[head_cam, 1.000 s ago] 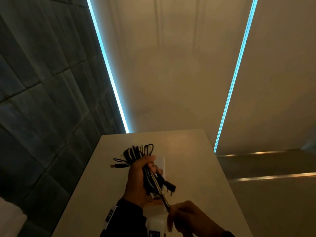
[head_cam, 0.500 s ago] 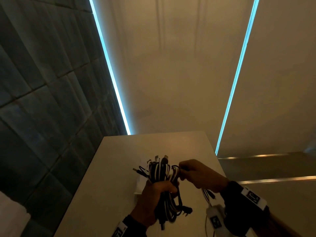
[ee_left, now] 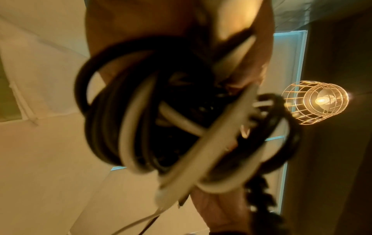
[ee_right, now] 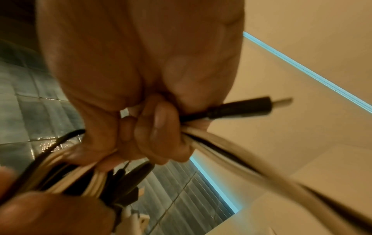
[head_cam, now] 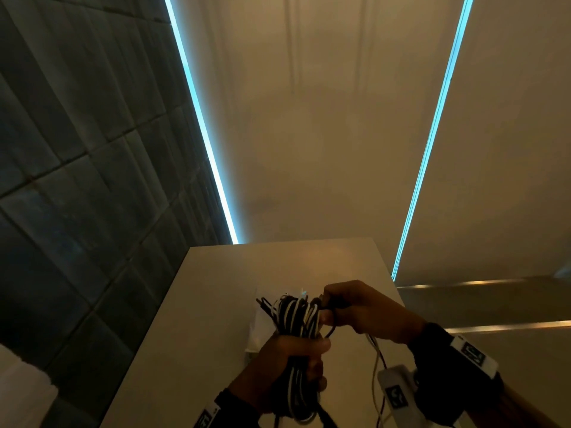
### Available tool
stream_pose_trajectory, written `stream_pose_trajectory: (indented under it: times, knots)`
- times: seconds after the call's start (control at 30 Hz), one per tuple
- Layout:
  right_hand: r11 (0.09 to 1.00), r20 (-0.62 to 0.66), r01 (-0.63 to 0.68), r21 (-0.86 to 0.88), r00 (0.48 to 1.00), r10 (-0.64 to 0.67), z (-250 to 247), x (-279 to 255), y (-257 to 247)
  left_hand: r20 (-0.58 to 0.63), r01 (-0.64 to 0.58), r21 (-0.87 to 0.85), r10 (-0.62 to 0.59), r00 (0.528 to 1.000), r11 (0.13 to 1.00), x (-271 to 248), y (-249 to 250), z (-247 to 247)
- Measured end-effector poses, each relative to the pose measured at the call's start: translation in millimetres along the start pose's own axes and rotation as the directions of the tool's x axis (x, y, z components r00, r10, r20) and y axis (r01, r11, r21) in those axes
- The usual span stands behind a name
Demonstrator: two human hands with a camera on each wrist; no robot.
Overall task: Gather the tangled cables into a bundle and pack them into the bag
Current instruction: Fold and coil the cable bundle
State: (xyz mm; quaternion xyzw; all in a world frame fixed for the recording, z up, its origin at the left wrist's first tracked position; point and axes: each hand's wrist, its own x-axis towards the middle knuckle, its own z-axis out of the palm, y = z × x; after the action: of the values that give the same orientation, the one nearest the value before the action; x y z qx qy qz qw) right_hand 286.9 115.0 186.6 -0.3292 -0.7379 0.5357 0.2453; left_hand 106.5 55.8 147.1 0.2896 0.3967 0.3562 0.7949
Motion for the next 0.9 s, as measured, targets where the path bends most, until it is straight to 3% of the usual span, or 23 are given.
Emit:
stream_pose_trajectory:
  times: [0.1, 0.2, 0.37, 0.43, 0.5, 0.57, 0.63, 0.67, 0.77, 0.9]
  knots:
    - [0.999, 0.023, -0.005, -0.034, 1.0, 0.006, -6, -2, 1, 0.062, -0.005, 0.012, 0.005, 0.998, 1.0, -2, 1, -6]
    - [0.996, 0.029, -0.078, -0.05, 0.996, 0.079, -16, -8, 5, 0.032, -0.006, 0.042, 0.005, 0.999, 0.999, -3, 2, -14]
    - [0.974, 0.085, -0.224, -0.018, 0.971, 0.225, -39, -27, 10, -0.124, -0.055, 0.138, 0.072, 0.99, 0.989, -3, 0, -29]
    - [0.96, 0.063, -0.281, -0.013, 0.958, 0.281, -41, -33, 16, -0.214, -0.124, 0.087, 0.14, 0.967, 0.988, -1, -2, -28]
    - [0.949, -0.037, -0.314, -0.012, 0.949, 0.313, -32, -35, 19, -0.301, -0.176, 0.018, 0.173, 0.938, 0.984, 0, -3, -21]
    - [0.956, -0.302, -0.28, -0.088, 0.922, 0.242, -13, -32, 16, -0.364, -0.219, -0.03, 0.193, 0.911, 0.975, 6, -7, -17]
    - [0.954, -0.556, -0.225, -0.199, 0.828, 0.079, 12, -25, 7, -0.387, -0.254, -0.084, 0.203, 0.899, 0.964, 13, -11, -12]
    - [0.947, -0.622, -0.204, -0.249, 0.783, 0.005, 27, -22, 1, -0.401, -0.273, -0.113, 0.207, 0.892, 0.955, 16, -13, -8]
    - [0.905, -0.636, -0.107, -0.412, 0.744, -0.202, 66, -11, -4, -0.385, -0.3, -0.226, 0.198, 0.901, 0.927, 21, -17, 2]
    - [0.88, -0.553, -0.069, -0.469, 0.801, -0.231, 92, -1, 5, -0.192, -0.248, -0.505, 0.172, 0.966, 0.827, 17, -17, 11]
